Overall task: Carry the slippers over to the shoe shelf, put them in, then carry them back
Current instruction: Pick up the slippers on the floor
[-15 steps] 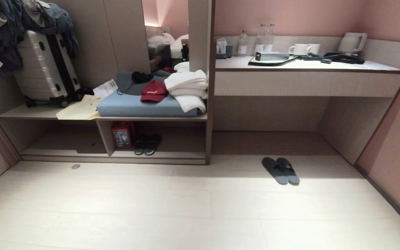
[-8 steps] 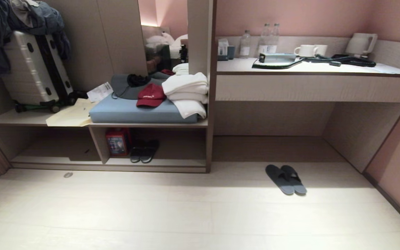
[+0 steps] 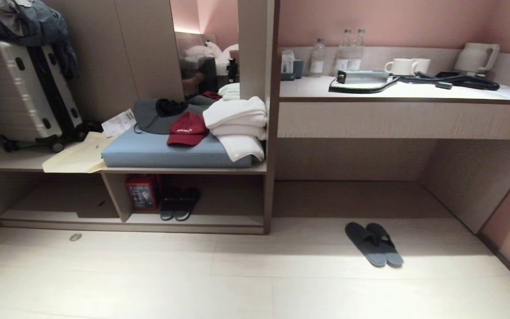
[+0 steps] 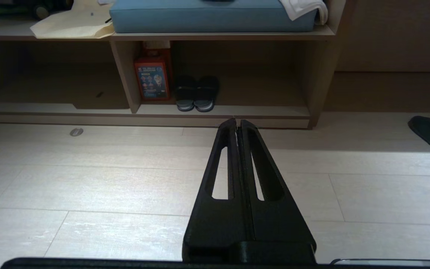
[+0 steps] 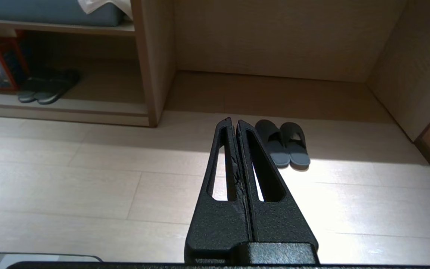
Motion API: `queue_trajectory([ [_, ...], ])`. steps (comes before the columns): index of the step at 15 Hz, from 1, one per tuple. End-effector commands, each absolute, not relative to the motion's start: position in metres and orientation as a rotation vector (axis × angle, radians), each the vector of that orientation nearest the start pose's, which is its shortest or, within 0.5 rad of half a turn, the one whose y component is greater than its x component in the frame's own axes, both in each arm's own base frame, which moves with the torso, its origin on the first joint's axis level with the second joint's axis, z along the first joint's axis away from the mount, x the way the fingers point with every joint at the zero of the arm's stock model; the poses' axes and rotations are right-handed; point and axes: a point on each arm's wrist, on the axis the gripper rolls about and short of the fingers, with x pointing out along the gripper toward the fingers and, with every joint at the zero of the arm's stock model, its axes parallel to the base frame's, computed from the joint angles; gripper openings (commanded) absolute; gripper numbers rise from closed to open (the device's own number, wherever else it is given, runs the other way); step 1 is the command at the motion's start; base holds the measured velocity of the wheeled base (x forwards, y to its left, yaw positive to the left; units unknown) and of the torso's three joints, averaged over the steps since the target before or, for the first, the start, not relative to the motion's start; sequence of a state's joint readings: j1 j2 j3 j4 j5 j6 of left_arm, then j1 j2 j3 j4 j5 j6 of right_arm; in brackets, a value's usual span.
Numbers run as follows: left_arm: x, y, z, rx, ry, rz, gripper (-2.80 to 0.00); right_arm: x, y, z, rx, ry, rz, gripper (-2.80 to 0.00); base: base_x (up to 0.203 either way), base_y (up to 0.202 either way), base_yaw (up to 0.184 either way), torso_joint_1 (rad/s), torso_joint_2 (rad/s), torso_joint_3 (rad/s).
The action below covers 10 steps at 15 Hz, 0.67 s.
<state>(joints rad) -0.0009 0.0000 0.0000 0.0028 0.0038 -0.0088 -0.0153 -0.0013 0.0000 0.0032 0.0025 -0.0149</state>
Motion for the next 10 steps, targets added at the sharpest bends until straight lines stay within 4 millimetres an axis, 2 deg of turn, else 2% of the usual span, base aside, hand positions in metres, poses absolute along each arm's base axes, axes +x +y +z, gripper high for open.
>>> queue_trajectory([
  [1, -0.0227, 0.0001, 0.0752, -0.008, 0.005, 0.003, -2.80, -0.0228, 0.0004, 0.0748, -0.015, 0.002, -0.012, -2.80, 0.198, 0.000, -0.005, 0.007, 0.00, -0.002],
  [10, -0.0228, 0.0001, 0.0752, -0.008, 0.003, 0.002, -2.80, -0.0228, 0.0004, 0.0749, -0.015, 0.002, -0.012, -2.80, 0.195, 0.000, -0.001, 0.003, 0.00, 0.001],
])
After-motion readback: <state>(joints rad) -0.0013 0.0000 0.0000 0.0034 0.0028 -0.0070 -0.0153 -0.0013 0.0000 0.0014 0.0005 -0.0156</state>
